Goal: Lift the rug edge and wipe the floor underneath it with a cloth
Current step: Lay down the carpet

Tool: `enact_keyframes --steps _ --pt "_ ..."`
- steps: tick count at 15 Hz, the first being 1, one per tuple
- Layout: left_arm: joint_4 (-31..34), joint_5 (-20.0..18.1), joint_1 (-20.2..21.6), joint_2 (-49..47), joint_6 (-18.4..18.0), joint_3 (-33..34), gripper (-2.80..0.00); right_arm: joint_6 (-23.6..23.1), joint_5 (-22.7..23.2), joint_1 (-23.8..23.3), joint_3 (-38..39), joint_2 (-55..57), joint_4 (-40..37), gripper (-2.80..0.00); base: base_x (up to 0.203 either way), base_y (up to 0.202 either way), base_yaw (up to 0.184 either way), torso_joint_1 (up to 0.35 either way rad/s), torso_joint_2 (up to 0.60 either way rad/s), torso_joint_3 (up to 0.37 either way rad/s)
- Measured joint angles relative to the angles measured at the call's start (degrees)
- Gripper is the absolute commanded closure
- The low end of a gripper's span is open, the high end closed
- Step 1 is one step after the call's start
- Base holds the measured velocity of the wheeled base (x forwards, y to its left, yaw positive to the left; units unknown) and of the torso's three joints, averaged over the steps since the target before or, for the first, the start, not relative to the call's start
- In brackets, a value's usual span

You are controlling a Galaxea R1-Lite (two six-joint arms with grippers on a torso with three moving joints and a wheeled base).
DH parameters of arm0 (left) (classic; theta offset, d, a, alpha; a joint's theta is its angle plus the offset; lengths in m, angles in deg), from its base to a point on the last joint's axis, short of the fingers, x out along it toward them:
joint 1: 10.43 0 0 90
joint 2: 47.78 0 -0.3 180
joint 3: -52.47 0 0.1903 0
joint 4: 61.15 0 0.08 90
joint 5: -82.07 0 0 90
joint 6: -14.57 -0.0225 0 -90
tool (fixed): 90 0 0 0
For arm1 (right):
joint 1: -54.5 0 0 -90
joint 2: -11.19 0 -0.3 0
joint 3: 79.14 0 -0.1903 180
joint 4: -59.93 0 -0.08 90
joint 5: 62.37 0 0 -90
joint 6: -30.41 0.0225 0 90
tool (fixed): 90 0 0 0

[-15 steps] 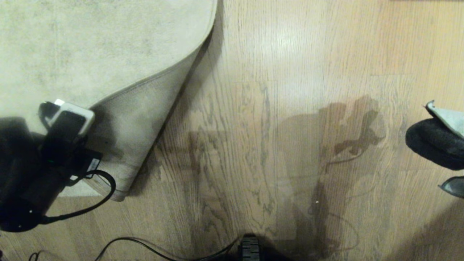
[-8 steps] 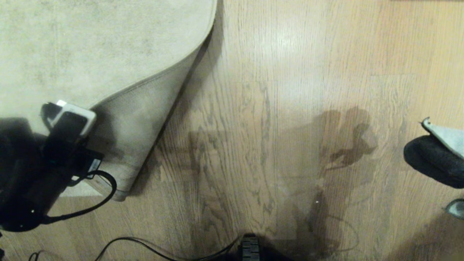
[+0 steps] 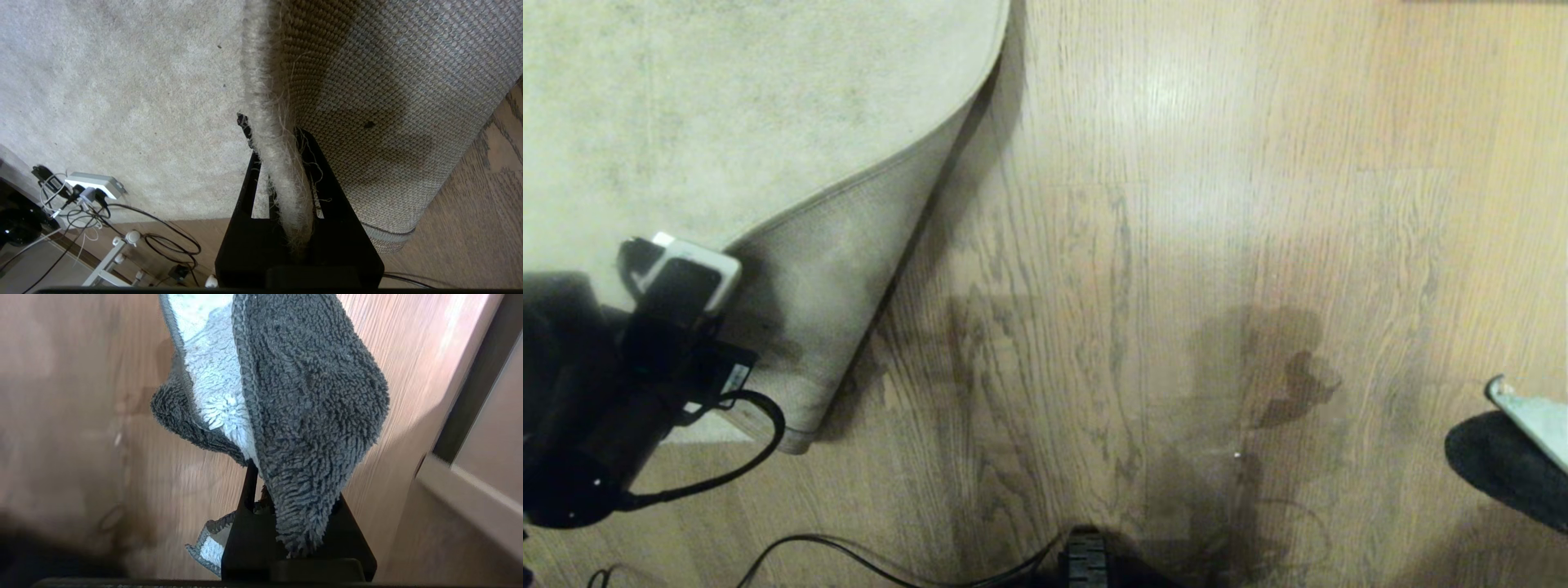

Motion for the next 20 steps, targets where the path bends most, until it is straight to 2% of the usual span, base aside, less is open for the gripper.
enact_keyframes --steps 3,5,9,13,20 --pt "0.0 0.0 0.0 0.1 0.0 0.0 0.0 1.3 5.8 -0.1 -1.2 -11.9 -15.7 0.0 0.0 0.0 0.0 0.0 0.0 0.0" --pt "0.0 0.0 0.0 0.2 0.2 0.0 0.0 3.5 8.7 -0.2 -1.7 -15.8 -21.1 0.0 0.0 0.0 0.0 0.0 0.0 0.0" --pt "0.0 0.0 0.0 0.3 0.2 -0.2 0.0 9.8 9.8 -0.2 -1.8 -18.4 -21.2 0.0 0.0 0.0 0.0 0.0 0.0 0.0" --pt "0.1 0.0 -0.1 0.3 0.1 -0.3 0.0 13.6 12.1 -0.3 -0.9 -18.8 -22.2 0.0 0.0 0.0 0.0 0.0 0.0 0.0" --pt "0.0 0.0 -0.2 0.5 0.1 -0.1 0.0 13.6 12.1 -0.2 -0.7 -19.0 -21.6 0.0 0.0 0.0 0.0 0.0 0.0 0.0"
